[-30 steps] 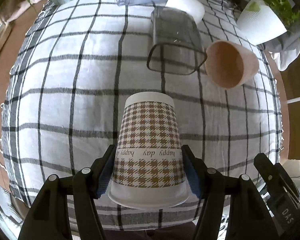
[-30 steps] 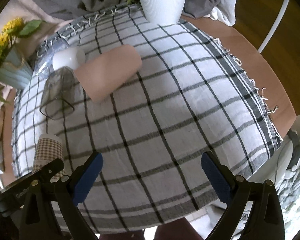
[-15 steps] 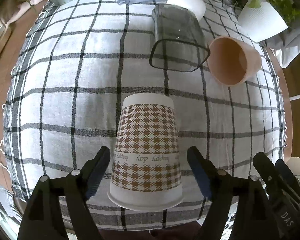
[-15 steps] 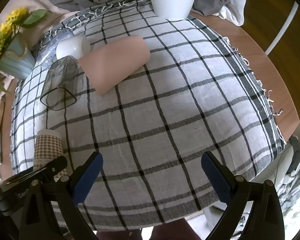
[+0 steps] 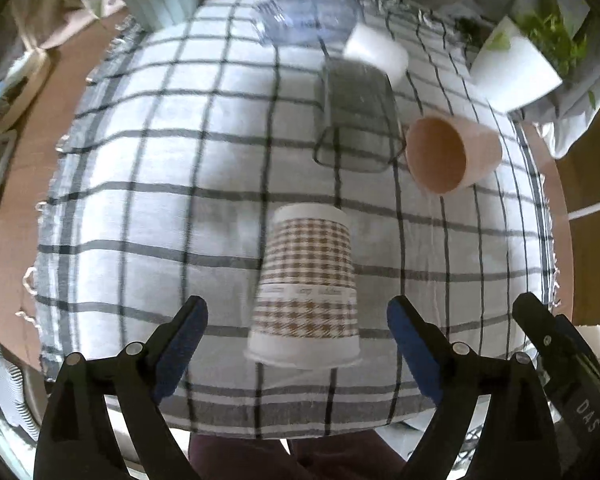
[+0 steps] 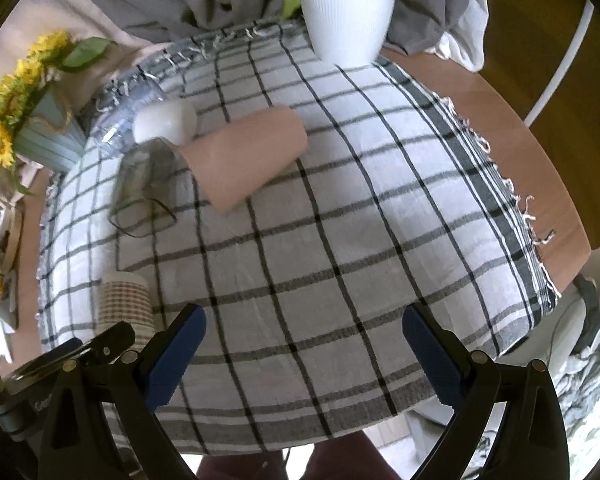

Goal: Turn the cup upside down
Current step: 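Close the right gripper on the cup while the left gripper releases it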

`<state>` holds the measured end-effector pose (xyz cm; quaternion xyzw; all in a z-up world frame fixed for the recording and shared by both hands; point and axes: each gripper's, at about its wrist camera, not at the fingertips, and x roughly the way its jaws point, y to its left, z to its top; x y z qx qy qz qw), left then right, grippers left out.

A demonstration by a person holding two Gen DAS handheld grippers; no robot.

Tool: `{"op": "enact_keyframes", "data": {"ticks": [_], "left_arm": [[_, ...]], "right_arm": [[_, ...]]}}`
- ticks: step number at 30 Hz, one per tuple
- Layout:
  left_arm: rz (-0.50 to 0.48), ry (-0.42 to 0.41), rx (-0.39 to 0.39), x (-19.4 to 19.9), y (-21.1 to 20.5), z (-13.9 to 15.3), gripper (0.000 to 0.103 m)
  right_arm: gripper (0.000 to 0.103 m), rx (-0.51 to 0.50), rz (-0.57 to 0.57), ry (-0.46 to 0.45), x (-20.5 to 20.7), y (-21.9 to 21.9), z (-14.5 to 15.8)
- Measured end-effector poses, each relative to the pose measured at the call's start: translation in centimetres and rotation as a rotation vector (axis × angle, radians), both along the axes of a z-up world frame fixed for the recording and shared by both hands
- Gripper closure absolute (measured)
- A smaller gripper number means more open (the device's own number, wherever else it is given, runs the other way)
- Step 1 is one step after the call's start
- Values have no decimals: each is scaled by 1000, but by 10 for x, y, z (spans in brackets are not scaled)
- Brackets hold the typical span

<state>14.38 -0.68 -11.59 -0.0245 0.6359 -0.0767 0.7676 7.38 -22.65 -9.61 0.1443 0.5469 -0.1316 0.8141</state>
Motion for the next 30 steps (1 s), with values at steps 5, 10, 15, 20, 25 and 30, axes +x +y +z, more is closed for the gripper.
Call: {"op": "enact_keyframes", "data": {"ticks": [5, 10, 15, 20, 25, 30], "left_arm": [[35, -59, 58, -4, 25, 14, 10], [97, -73, 116, -2, 60, 14, 9], [141, -69, 145, 1, 92, 8, 9], [143, -58, 167, 4, 111, 0, 9], [126, -30, 160, 12, 119, -13, 9], [114, -6, 141, 20, 122, -23, 9]], "right_arm": [[4, 38, 58, -35, 9, 17, 9], [4, 61, 149, -54, 24, 50, 11], [4, 105, 232, -51, 43, 81, 8], [6, 122, 276, -21, 62, 106, -3], [14, 145, 298, 46, 80, 121, -23], [20, 165, 296, 136, 95, 128, -45]]}}
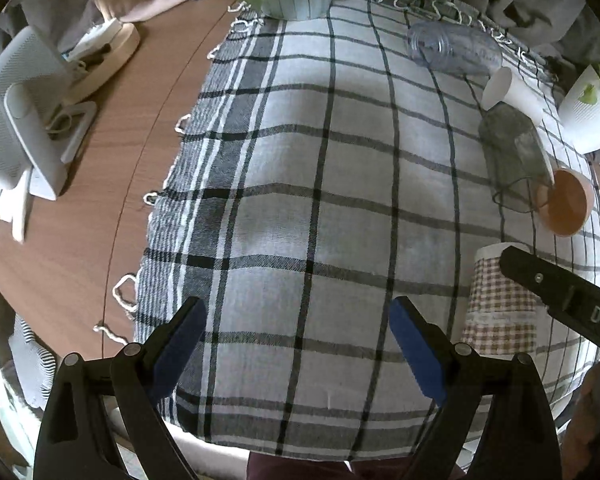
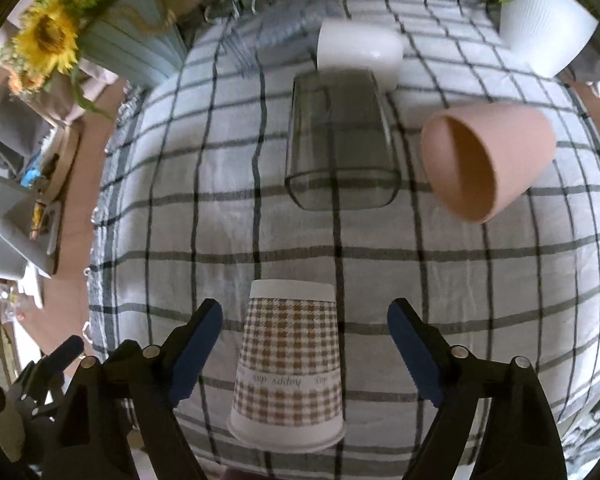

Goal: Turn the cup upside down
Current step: 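Close the right gripper on the cup while the left gripper releases it, then rotate the held cup with the right gripper so its bottom faces up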

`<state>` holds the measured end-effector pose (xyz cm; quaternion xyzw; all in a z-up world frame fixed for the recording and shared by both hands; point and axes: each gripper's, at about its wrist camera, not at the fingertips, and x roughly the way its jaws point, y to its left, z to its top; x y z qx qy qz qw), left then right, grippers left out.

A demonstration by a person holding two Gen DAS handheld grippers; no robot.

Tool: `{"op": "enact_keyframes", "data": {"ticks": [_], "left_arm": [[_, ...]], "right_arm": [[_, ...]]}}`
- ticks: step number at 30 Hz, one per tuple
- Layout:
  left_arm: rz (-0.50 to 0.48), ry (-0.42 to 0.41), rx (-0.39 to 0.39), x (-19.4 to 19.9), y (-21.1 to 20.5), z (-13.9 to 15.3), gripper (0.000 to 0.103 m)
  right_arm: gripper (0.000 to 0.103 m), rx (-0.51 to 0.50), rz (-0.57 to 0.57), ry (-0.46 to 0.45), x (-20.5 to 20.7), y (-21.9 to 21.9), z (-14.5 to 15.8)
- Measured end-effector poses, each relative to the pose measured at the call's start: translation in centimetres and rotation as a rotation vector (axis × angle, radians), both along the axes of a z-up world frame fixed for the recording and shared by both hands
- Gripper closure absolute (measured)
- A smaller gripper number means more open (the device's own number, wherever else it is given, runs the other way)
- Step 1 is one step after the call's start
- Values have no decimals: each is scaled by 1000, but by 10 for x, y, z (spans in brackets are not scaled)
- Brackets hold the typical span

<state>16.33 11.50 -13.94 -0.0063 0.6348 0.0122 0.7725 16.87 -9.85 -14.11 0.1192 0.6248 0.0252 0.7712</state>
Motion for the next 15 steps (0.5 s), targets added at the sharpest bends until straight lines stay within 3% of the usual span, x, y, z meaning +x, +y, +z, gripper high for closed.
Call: {"op": "enact_keyframes", "data": {"ticks": [3, 8, 12, 15], "left_arm": [[-8, 14, -9, 5, 0, -6, 10], [-12, 25, -16, 9, 0, -11, 9], [-6, 30, -18, 10, 1, -14, 9], [-8, 28, -15, 10, -1, -13, 9]], "right_arm": [[21, 8, 8, 47, 9, 5, -10], [32, 5, 20, 106, 18, 11, -24], [47, 22, 22, 119, 19, 10, -30], [48, 25, 26, 107, 19, 10, -29]]}}
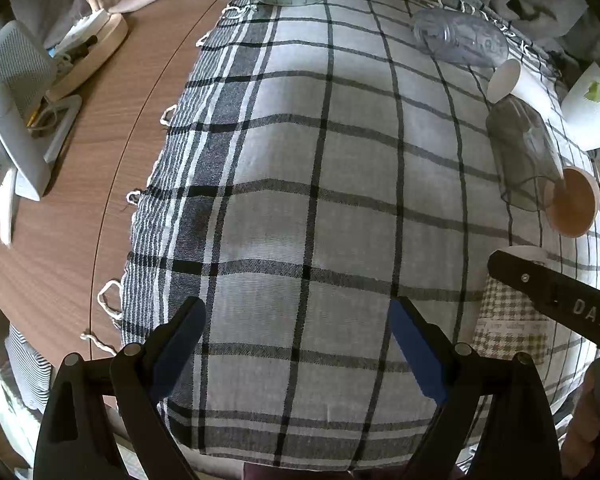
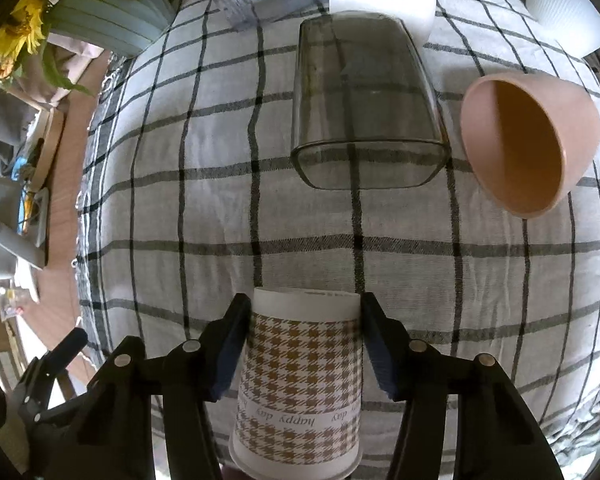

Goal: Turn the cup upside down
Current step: 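Rotate the held cup with the right gripper so its bottom faces up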

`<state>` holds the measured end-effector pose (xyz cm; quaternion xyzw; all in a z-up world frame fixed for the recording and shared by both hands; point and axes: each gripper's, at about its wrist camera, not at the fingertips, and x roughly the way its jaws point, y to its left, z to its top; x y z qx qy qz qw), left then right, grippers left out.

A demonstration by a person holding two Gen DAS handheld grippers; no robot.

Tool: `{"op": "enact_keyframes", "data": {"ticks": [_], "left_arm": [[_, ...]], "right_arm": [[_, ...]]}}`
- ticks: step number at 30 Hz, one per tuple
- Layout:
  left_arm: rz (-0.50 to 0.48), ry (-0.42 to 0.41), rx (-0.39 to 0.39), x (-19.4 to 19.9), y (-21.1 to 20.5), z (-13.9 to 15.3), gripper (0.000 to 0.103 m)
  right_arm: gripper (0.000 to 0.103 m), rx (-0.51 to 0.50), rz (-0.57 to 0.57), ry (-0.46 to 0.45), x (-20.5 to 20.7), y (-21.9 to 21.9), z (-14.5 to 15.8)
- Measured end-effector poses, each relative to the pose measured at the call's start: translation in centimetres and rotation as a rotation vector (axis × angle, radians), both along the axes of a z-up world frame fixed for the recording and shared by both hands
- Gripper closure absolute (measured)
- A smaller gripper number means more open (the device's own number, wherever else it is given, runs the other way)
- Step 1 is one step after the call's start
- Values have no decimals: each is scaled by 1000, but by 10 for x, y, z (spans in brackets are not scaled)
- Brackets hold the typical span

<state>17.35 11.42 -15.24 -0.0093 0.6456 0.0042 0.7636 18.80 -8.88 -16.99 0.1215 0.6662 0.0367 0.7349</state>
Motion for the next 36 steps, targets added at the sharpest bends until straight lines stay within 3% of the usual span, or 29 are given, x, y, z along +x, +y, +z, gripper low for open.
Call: {"op": "enact_keyframes", "data": {"ticks": [4, 10, 17, 22, 24, 31, 36], "left_arm": [[1, -11, -3, -1, -5, 3, 9], [27, -66, 13, -5, -14, 14, 9], [155, -159, 17, -17, -11, 27, 9], [227, -153, -44, -30, -13, 23, 9], [234, -161, -8, -39, -20, 20, 9], [209, -111, -34, -54, -37, 10, 10], [205, -117, -30, -60, -42, 13, 10]], "right_arm": [[48, -4, 4, -66, -6, -6, 18], [48, -80, -17, -292, -19, -15, 58], [48, -139, -66, -512, -40, -27, 82], [48, -157, -113, -641, -51, -33, 83], [48, -174, -112, -669, -51, -34, 79], [48, -125, -173, -625, -41, -50, 49], [48, -159, -134, -641, -45, -40, 40]]}}
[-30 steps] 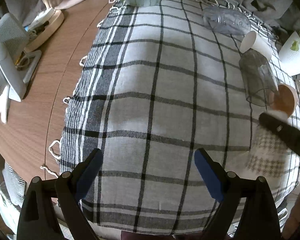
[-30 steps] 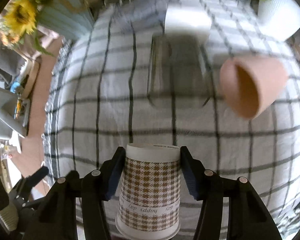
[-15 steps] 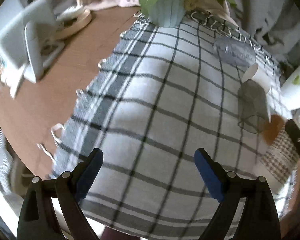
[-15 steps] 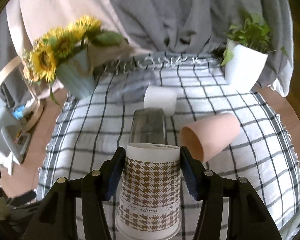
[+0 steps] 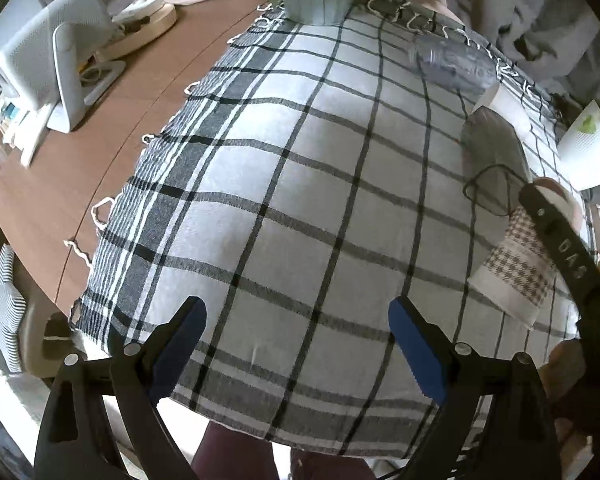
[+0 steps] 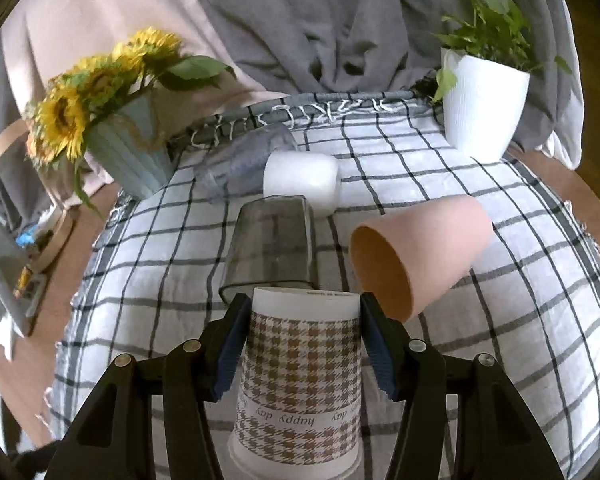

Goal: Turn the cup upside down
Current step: 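Rotate the held cup with the right gripper so its bottom faces up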

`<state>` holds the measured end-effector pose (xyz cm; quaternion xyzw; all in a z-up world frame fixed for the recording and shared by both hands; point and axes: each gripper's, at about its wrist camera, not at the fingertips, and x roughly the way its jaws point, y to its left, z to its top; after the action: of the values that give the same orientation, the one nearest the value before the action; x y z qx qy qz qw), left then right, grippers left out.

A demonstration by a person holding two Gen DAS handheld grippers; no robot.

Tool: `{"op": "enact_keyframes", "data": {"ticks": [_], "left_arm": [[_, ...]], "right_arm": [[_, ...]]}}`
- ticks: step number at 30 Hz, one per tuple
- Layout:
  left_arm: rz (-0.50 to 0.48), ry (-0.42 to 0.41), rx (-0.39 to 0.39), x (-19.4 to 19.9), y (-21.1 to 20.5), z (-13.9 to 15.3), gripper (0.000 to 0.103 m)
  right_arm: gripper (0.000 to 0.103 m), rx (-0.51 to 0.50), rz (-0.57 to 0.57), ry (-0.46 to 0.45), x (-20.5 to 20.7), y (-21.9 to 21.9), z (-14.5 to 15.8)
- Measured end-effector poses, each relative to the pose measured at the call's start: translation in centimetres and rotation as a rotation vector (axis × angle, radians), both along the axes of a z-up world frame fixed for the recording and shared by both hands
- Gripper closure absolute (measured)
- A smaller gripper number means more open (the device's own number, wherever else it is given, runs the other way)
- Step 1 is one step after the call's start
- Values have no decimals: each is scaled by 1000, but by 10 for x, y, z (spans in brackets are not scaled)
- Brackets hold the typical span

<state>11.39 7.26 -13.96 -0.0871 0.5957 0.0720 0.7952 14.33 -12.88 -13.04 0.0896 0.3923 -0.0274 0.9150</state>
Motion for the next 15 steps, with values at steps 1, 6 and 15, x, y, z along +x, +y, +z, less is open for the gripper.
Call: {"op": "enact_keyframes", "data": {"ticks": [1, 6, 15], "left_arm": [[7, 1, -3, -1, 2, 0, 10], [48, 15, -8, -4, 13, -1, 10], [70, 51, -25, -15, 28, -5, 9]], "right_arm": [[48, -12, 7, -1, 0, 2, 0], [48, -14, 8, -1, -10, 1, 2], [48, -50, 45, 3, -40, 6, 12]]}}
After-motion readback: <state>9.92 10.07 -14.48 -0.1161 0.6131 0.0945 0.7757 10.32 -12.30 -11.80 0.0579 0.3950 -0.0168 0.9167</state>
